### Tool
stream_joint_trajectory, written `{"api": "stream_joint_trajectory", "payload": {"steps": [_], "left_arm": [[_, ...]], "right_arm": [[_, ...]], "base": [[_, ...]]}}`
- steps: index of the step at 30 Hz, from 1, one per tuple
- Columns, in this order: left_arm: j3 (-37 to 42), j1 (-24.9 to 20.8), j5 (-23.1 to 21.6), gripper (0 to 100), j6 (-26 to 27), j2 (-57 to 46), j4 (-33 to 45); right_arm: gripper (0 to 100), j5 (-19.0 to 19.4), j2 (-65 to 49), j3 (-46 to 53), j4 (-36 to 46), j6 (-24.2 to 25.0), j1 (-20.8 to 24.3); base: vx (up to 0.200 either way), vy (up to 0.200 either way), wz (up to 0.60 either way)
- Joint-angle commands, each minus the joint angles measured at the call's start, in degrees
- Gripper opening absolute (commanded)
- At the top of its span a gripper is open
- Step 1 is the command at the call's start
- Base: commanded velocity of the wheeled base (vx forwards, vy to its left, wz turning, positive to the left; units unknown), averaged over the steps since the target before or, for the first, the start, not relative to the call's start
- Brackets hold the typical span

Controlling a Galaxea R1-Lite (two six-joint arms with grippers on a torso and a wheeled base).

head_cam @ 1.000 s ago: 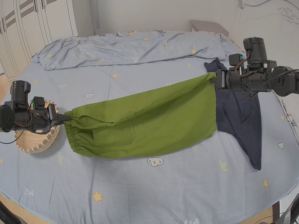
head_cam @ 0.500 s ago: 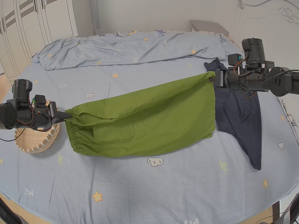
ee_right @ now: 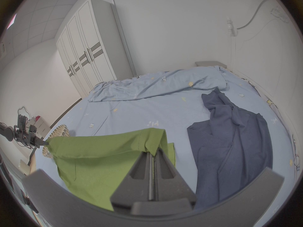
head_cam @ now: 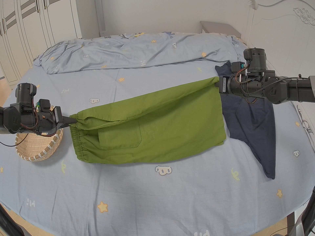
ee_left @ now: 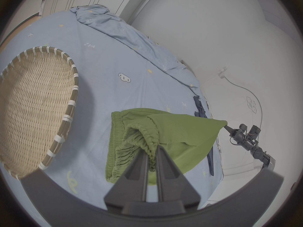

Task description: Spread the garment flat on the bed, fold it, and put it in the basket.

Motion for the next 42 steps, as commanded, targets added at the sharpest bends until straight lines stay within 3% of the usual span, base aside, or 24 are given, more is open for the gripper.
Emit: {"api": "stream_joint_trajectory", "payload": {"steps": [1,11,42], "left_arm": [[-1.89,0.39,0.02,0,0.06,2.69,-0.01],[-4.0,0.39,0.02,0,0.06,4.54,-0.01],[-10.06,-1.19,2.57,0,0.06,13.5,0.07]], "right_arm": [[0,0.04,3.53,-0.49,-2.26,0.02,-0.28],[0,0.04,7.4,-5.33,-2.96,-0.42,-0.19],[0,-0.04,10.92,-4.89,-3.23,-0.07,-1.68]], "base": [[0.0,0.0,0.0],[0.0,0.0,0.0],[0.0,0.0,0.0]]}}
